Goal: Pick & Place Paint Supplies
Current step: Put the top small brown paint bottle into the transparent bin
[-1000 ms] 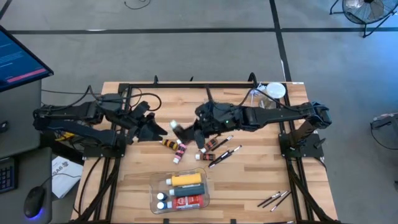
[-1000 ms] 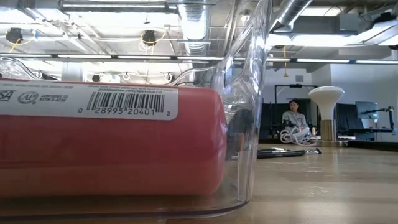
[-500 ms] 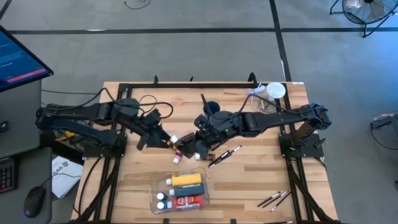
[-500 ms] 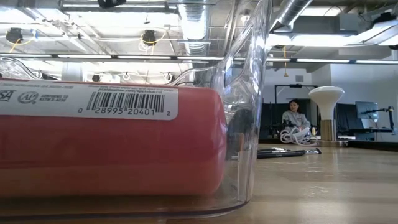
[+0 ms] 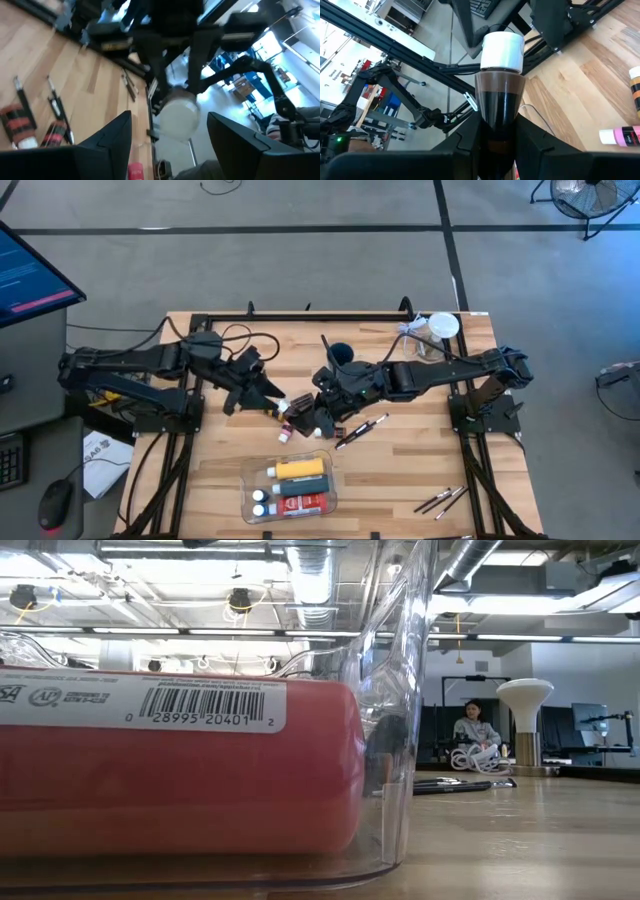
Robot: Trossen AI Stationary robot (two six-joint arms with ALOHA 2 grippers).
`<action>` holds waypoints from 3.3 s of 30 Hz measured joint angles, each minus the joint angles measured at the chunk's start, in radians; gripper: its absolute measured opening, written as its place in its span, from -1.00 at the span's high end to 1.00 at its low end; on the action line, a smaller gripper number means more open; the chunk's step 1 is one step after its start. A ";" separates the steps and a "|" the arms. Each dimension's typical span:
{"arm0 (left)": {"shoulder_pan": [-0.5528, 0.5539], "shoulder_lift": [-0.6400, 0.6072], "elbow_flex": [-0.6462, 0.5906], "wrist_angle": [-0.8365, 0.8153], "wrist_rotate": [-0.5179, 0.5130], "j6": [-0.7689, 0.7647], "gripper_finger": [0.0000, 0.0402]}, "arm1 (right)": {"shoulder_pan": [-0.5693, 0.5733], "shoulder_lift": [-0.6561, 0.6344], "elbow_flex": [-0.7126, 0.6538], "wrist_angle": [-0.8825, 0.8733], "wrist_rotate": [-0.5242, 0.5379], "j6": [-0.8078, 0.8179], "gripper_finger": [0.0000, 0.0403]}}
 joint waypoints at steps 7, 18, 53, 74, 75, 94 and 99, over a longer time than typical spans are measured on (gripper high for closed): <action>0.013 0.072 0.000 0.050 0.078 0.008 -0.08 | -0.003 0.000 0.000 0.000 0.000 0.000 0.62; 0.011 0.143 0.000 0.135 0.170 -0.001 -0.09 | -0.003 0.000 0.000 -0.005 0.002 0.000 0.62; 0.011 0.144 -0.001 0.179 0.167 0.006 0.52 | -0.002 -0.001 0.002 -0.021 0.017 0.004 0.61; 0.000 0.033 0.000 -0.075 0.042 0.005 0.56 | -0.003 -0.003 0.001 0.059 0.029 -0.001 -0.04; -0.009 0.026 0.000 -0.095 0.013 0.006 0.56 | -0.003 -0.003 0.001 0.064 0.027 -0.001 -0.07; -0.612 0.389 0.390 -0.938 -0.694 -0.207 0.56 | 0.058 -0.076 0.001 -0.010 -0.165 -0.113 -0.04; -0.685 0.610 0.568 -1.011 -0.700 -0.301 0.56 | 0.116 -0.136 0.001 -0.088 -0.164 -0.167 0.00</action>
